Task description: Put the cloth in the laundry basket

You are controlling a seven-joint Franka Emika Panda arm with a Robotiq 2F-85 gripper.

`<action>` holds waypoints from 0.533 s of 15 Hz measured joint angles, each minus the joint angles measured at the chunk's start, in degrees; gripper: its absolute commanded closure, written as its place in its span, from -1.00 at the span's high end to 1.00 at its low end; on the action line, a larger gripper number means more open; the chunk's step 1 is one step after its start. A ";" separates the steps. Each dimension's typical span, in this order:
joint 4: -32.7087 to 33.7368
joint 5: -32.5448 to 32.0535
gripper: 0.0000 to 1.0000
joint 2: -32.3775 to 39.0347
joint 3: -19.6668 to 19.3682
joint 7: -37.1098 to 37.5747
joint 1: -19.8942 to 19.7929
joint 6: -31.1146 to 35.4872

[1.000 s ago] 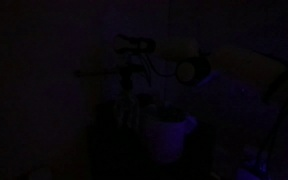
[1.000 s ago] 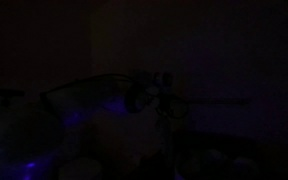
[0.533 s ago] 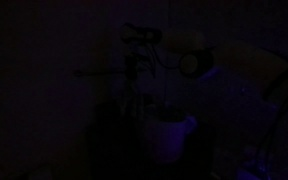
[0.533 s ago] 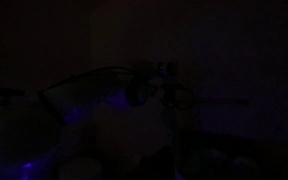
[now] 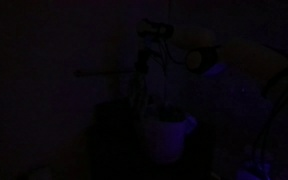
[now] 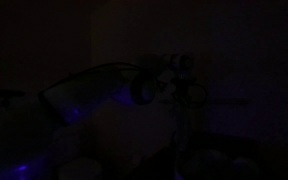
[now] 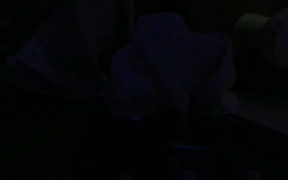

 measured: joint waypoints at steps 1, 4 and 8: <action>-0.01 0.76 -0.87 0.05 0.05 1.28 -1.11 1.40; -0.14 2.11 -0.86 0.80 0.06 5.60 -4.05 6.61; -0.22 2.73 -0.88 2.14 0.01 11.51 -7.97 12.63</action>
